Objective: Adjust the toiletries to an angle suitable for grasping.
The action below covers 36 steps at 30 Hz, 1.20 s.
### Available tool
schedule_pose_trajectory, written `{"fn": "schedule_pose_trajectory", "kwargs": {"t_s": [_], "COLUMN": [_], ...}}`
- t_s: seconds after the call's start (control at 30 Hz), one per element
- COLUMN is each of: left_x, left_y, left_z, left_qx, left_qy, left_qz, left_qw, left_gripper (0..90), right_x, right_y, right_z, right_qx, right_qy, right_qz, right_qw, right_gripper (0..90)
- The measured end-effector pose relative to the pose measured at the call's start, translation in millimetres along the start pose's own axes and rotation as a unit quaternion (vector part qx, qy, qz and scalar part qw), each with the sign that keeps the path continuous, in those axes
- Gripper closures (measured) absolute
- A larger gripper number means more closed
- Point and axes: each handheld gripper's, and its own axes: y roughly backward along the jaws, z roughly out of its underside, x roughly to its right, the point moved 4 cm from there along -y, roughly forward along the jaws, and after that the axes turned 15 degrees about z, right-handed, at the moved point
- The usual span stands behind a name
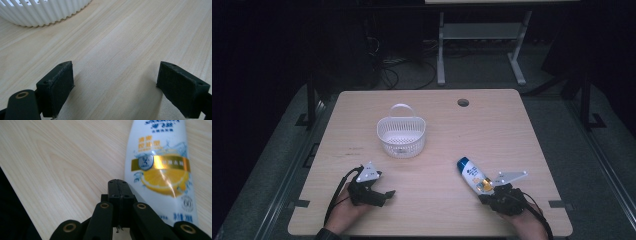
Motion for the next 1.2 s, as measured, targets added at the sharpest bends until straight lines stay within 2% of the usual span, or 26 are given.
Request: {"fn": "schedule_pose_trajectory", "kwargs": {"t_s": [0.17, 0.23, 0.4, 0.5, 0.77, 0.97, 1.2], "left_x": [0.0, 0.0, 0.0, -0.1, 0.1, 0.1, 0.1], "left_y": [0.0, 0.0, -0.4, -0.3, -0.4, -0.7, -0.6], "left_z": [0.0, 0.0, -0.2, -0.2, -0.2, -0.4, -0.4], "left_qx": [0.0, 0.0, 0.001, 0.0, 0.001, 0.003, 0.003], "left_qy": [0.0, 0.0, 0.001, 0.001, 0.001, 0.002, 0.002], "left_qz": [0.0, 0.0, 0.001, 0.0, 0.001, 0.001, 0.001], "left_qw": [1.0, 1.0, 1.0, 1.0, 1.0, 1.0, 1.0], "left_gripper": [12.9, 12.9, 12.9, 12.9, 12.9, 12.9, 12.9], "right_x": [8.6, 9.6, 5.7, 4.7, 7.7, 8.1, 11.5], "right_y": [3.8, 4.7, 8.5, 11.1, 22.7, 22.3, 21.3], "right_z": [6.0, 6.4, 1.3, -2.1, -13.2, -20.2, -31.0], "right_qx": [-0.001, 0.003, 0.024, 0.038, 0.08, 0.084, 0.085], "right_qy": [-0.012, -0.019, -0.01, -0.007, -0.016, -0.015, -0.021], "right_qz": [0.008, 0.001, 0.0, -0.005, 0.013, 0.027, 0.04], "right_qw": [0.9999, 0.9998, 0.9997, 0.9992, 0.9966, 0.996, 0.9954], "right_gripper": [89.6, 89.6, 88.2, 82.3, 61.6, 44.4, 33.5]}}
